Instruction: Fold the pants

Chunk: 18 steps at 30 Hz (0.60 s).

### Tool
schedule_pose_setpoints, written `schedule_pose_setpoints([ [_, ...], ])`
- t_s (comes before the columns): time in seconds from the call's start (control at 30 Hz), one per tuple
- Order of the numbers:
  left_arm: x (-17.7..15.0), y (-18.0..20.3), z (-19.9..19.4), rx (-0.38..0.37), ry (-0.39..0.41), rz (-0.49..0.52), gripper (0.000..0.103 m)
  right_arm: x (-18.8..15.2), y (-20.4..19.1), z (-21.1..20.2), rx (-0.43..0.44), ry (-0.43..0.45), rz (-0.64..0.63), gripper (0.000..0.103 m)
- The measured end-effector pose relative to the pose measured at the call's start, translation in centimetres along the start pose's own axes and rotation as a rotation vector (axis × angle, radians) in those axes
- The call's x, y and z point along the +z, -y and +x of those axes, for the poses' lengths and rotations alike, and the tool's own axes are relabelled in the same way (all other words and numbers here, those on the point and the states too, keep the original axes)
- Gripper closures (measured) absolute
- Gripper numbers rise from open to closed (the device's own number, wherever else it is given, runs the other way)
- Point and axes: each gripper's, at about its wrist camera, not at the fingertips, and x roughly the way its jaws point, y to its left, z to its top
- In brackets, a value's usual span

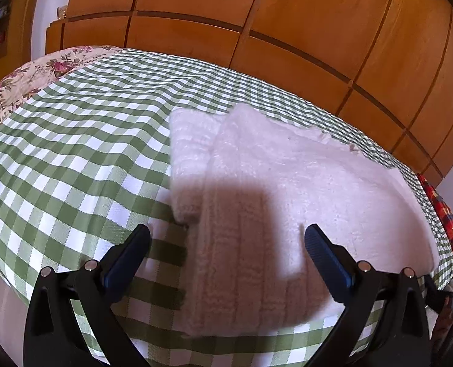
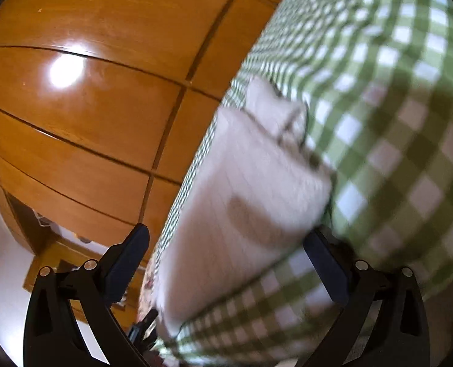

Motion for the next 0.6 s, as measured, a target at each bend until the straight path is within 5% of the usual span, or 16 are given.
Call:
schedule_pose_setpoints([
  [0.17,0.0,-0.1,-0.1,0.010,0.005,0.000,0.002,-0.2,-1.7,1.7,-0.079,0.051,-0.077,0.003],
  [0.3,0.0,-0.3,-0.1,0.014,0.006,-0.013,0.002,0.5,-2.9,3.2,-0.063,0.065,-0.157,0.003],
  [0.6,-0.3,0.0,0.1,0.027,0.005,0.015,0.002,1.7,-3.6,6.4,-0.195,0.117,-0.124,0.003],
])
